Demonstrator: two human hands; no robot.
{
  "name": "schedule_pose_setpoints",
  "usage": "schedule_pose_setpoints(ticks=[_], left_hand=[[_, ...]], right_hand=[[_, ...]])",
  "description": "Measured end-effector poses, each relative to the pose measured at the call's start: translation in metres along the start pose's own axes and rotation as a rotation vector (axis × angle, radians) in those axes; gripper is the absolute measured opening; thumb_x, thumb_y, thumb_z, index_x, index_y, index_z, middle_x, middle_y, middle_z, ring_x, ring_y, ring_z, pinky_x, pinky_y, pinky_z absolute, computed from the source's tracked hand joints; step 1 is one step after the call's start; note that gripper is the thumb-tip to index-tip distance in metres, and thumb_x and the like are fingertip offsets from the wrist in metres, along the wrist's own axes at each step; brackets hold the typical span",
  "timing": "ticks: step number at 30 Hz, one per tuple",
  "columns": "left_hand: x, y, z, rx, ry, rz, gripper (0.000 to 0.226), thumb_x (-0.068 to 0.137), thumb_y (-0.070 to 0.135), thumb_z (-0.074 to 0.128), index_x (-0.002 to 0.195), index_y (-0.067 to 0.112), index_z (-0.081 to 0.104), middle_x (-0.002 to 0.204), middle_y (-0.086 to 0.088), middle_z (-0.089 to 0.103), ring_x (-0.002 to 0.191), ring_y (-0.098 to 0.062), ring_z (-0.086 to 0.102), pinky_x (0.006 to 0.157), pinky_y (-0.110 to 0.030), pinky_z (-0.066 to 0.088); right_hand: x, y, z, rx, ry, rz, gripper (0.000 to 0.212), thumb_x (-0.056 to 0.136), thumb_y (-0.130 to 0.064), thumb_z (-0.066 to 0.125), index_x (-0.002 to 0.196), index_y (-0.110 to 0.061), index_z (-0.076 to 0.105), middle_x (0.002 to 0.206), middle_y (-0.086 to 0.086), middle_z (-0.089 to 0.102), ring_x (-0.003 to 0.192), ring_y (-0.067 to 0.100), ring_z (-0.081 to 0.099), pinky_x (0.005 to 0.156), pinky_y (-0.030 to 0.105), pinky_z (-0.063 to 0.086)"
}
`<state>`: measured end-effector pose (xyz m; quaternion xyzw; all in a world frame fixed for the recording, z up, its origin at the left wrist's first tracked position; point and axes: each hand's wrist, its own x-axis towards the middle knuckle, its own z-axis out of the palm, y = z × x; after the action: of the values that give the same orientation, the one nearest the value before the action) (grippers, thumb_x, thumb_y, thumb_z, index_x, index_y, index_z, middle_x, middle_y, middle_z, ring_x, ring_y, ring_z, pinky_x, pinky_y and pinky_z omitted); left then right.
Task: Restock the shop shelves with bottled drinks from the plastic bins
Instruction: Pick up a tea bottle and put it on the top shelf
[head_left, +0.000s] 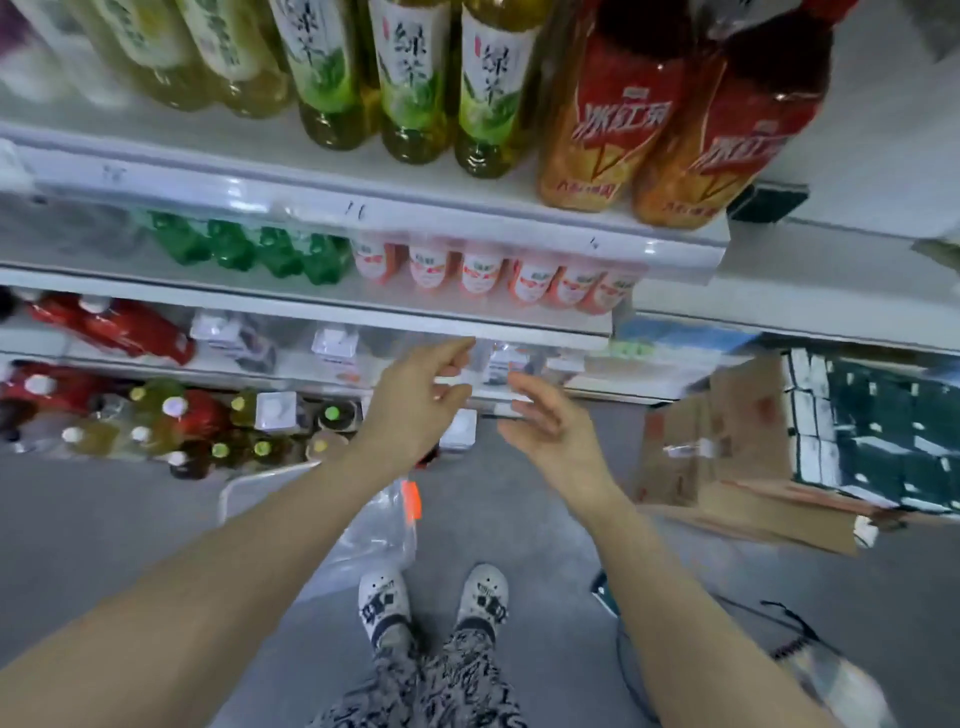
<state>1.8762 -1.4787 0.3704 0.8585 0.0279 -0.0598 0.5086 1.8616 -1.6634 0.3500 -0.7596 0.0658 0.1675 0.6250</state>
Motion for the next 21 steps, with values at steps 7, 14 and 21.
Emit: schedule_pose_setpoints(ticks=[7,14,21], left_hand=[[-0.022,-0.121,0.057,-0.04,-0.08,-0.199,0.045,0.088,0.003,0.066,0.13,0.018,0.06,0.114,-0.008,0.066,0.104,-0.023,0.065,0.091,-0.033,0.053],[-0.036,-0.246,0.113,0.03,-0.142,-0.367,0.057,0.084,-0.004,0.067,0.133,0.023,0.059,0.115,-0.002,0.064,0.105,-0.026,0.063,0.096,-0.036,0.05],[-0.013,-0.352,0.166,0.127,-0.194,-0.35,0.058,0.083,0.006,0.063,0.139,0.017,0.054,0.122,-0.012,0.063,0.112,-0.03,0.059,0.095,-0.024,0.038]], right_hand=[[0.016,0.122,0.028,0.017,-0.012,0.208,0.055,0.083,0.013,0.071,0.117,-0.029,0.059,0.117,-0.012,0.064,0.103,0.002,0.061,0.085,0.012,0.048],[0.047,0.245,0.067,0.015,-0.002,0.333,0.054,0.081,0.011,0.074,0.114,-0.028,0.059,0.118,-0.002,0.063,0.107,0.01,0.06,0.089,0.013,0.049],[0.086,0.363,0.107,-0.017,-0.024,0.394,0.056,0.083,-0.001,0.077,0.127,-0.029,0.058,0.131,-0.003,0.061,0.123,0.013,0.058,0.091,0.015,0.047]])
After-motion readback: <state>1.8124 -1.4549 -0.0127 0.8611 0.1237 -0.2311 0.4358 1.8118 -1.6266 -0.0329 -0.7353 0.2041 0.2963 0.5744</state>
